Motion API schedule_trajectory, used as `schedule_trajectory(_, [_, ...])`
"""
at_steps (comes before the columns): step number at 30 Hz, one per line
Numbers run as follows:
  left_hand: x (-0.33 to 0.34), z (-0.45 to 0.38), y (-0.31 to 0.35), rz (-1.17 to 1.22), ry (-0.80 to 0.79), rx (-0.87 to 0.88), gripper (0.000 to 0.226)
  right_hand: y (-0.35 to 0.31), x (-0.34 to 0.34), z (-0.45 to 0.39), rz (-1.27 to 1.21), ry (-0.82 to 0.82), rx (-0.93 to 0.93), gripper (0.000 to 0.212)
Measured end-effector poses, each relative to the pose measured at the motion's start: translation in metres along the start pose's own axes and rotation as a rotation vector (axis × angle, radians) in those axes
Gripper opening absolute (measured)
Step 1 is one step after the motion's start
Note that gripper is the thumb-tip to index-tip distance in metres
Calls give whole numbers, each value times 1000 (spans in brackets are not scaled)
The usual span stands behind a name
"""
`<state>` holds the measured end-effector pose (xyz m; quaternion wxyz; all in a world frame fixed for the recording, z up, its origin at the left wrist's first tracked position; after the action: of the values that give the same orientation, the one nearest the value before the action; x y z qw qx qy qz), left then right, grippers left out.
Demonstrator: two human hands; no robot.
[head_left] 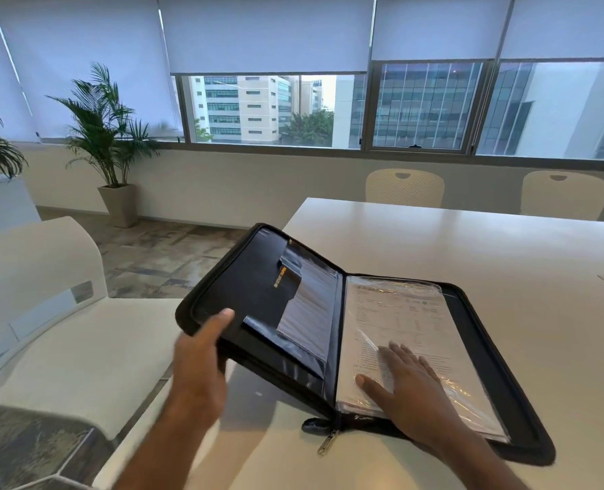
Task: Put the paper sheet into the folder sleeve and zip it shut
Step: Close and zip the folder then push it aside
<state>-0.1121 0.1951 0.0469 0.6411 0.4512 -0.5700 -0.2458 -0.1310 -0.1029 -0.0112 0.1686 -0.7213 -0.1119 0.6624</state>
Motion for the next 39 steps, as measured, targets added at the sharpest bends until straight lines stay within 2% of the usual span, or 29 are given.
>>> schedule_trajectory(2, [21,21,-19,-155,-151,-20,13,-1,-2,0,-35,-24,6,85])
schedule_trajectory(5, [43,40,-43,-330,-266,-22,26,0,-11,3,-180,-30,32,82])
schedule_trajectory(9, [70,54,-56,-510,-373,24,55,2,-32,8,-549,-19,138,79])
schedule_trajectory(13, [91,63,-70,-598,-526,115,59,3,-53,13,-1014,-19,113,55])
schedule_trajectory(15, [97,66,-75,-560,-529,95,67,6,-64,15,-1296,-28,139,53])
schedule_trajectory(18, [104,72,-81,-566,-494,96,81,17,-82,20,-1622,-20,192,66])
schedule_trajectory(21, [113,79,-84,-716,-470,195,71,28,-100,31,-1764,-20,116,73])
schedule_trajectory(23, [126,88,-82,-847,-516,289,54,36,-109,37,-1761,-3,79,72])
schedule_trajectory(27, [138,97,-89,-972,-572,460,69,62,-117,47,-1770,141,154,56])
schedule_trajectory(29, [137,96,-96,-1000,-594,470,76,80,-117,53,-1699,241,235,41])
schedule_trajectory(31, [135,95,-102,-1053,-648,452,90,96,-114,59,-1565,286,326,30])
schedule_trajectory(34, [135,95,-108,-1129,-716,452,100,115,-103,63,-1334,310,435,22])
schedule_trajectory(37, [136,95,-112,-1224,-792,440,110,128,-93,66,-1019,396,516,24])
schedule_trajectory(39, [135,92,-114,-1261,-853,385,113,131,-87,67,-830,384,526,26])
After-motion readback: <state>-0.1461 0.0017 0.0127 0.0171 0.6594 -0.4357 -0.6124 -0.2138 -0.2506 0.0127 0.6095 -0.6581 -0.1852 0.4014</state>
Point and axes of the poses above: each hand's wrist, its own z-axis away from the middle knuckle, its own x-axis out of the palm, y = z × x, the point moved 4 cm from there along -z, towards the middle knuckle, and after that the axes turned 3 degrees about x, right-handed, at the moved point
